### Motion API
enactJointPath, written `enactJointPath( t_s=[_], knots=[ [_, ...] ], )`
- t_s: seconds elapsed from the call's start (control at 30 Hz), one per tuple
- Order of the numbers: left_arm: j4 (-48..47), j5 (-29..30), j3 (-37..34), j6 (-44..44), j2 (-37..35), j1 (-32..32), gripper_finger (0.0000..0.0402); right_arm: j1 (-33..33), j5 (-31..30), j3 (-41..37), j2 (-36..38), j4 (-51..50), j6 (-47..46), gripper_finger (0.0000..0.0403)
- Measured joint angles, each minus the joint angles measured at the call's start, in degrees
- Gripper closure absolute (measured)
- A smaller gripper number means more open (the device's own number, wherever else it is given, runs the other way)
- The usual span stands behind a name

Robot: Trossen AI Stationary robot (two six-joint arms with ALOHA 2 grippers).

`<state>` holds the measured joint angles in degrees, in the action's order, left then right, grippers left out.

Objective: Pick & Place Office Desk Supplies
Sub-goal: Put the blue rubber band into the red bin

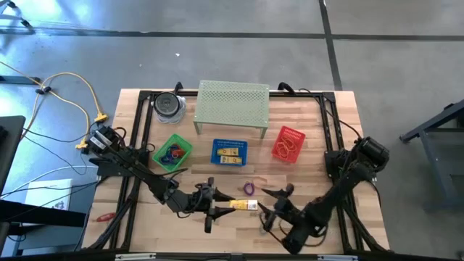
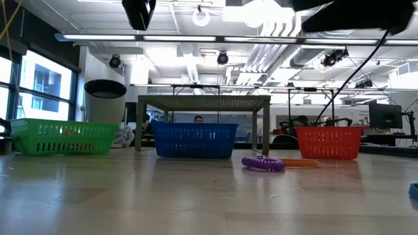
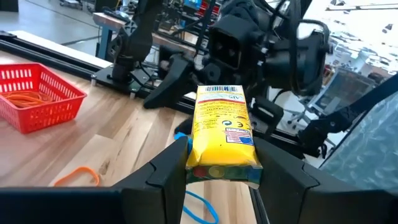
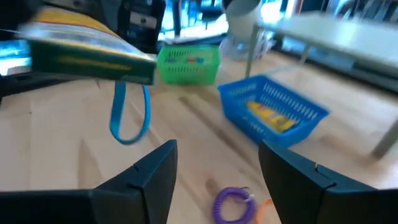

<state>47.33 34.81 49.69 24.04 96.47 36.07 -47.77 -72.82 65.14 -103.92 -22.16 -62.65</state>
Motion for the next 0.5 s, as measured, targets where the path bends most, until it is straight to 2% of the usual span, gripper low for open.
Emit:
enactJointPath(
  t_s=[0.2,0.3,0.5],
  knots=[
    [0.21,-0.07,0.0,-2.14,0.02,0.13,0.0247,4.4,11.11,0.0,0.0,11.79,8.99,0.0188],
    [0.31,-0.02,0.0,-3.21,0.02,0.4,0.0247,4.7,11.08,0.0,0.0,15.12,10.95,0.0188],
    [0.35,-0.04,0.0,-3.66,0.04,0.91,0.0247,4.32,10.78,0.0,0.0,15.5,11.71,0.0188]
  ],
)
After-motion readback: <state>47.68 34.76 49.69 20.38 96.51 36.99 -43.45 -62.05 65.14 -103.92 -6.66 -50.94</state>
